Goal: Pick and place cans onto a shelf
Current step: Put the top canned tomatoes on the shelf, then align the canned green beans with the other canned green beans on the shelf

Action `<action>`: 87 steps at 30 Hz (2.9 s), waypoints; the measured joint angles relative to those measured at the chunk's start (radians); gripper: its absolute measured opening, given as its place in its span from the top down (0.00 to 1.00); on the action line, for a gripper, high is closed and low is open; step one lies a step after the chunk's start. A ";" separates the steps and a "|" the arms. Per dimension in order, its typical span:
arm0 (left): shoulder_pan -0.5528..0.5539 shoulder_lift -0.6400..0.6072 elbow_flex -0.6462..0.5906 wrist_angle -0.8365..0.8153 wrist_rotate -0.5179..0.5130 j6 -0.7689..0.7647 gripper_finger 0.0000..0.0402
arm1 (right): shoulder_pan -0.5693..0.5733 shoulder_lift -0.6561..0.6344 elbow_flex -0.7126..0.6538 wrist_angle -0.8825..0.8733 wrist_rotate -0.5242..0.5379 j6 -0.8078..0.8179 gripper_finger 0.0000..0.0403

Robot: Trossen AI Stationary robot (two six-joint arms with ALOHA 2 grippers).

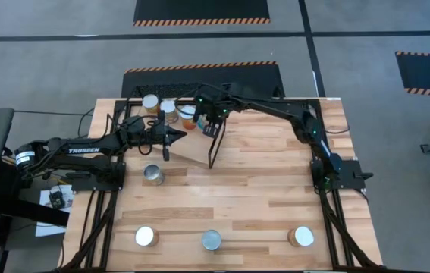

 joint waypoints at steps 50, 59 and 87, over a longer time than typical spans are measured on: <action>0.001 0.000 0.000 -0.003 -0.003 -0.010 1.00 | 0.041 0.085 0.000 0.039 0.021 -0.084 0.80; 0.001 0.000 0.000 -0.003 -0.002 -0.010 1.00 | 0.049 0.052 0.006 0.133 0.024 -0.136 0.69; -0.001 0.000 0.000 -0.029 0.022 -0.009 1.00 | 0.246 -0.790 -1.303 1.122 0.200 -0.015 0.97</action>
